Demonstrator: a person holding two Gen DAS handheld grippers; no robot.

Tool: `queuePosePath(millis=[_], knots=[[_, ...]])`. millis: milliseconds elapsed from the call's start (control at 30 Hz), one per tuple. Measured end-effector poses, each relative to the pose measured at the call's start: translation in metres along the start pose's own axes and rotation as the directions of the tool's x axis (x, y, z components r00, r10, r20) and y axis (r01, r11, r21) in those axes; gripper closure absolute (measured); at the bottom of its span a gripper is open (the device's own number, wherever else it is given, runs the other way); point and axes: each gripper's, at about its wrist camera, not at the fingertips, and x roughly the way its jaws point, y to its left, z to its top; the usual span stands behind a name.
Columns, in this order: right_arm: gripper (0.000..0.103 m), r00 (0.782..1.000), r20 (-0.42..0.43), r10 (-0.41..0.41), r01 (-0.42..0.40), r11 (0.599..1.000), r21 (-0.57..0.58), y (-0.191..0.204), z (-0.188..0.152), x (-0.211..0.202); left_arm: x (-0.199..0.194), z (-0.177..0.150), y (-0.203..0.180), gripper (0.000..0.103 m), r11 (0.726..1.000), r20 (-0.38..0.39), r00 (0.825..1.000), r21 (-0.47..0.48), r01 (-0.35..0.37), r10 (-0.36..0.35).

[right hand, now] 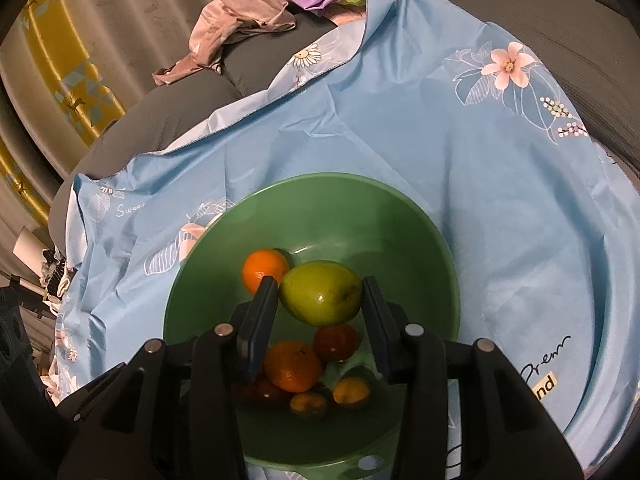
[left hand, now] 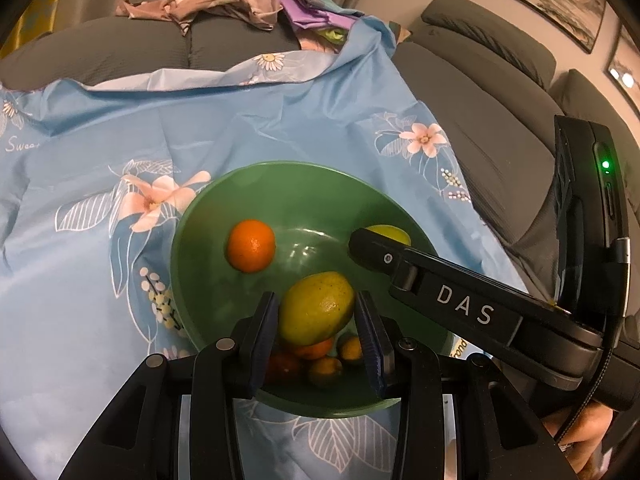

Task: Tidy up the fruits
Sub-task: 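Lower the lime into the green bowl and open the right gripper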

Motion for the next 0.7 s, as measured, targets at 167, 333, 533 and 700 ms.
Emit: queuePosePath(millis=[167, 333, 533, 700], knots=[[0.059, 1.000, -0.005, -0.006, 0.006, 1.000, 0.000, -0.001, 0.000, 0.001, -0.001, -0.001, -0.001, 0.064, 1.000, -0.001, 1.000, -0.001, 0.004, -0.004], [0.059, 1.000, -0.004, -0.011, 0.011, 1.000, 0.006, -0.002, 0.000, 0.000, -0.001, -0.002, -0.002, 0.064, 1.000, -0.004, 1.000, 0.006, -0.002, 0.002], [0.048, 1.000, 0.015, -0.005, 0.005, 1.000, 0.015, -0.002, 0.001, -0.008, -0.020, 0.001, -0.007, 0.064, 1.000, 0.044, 0.999, 0.013, 0.005, -0.006], [0.038, 0.998, 0.055, -0.017, 0.016, 1.000, 0.020, -0.002, 0.003, -0.022, -0.035, 0.003, -0.011, 0.060, 0.999, 0.057, 0.998, 0.031, -0.021, 0.020]])
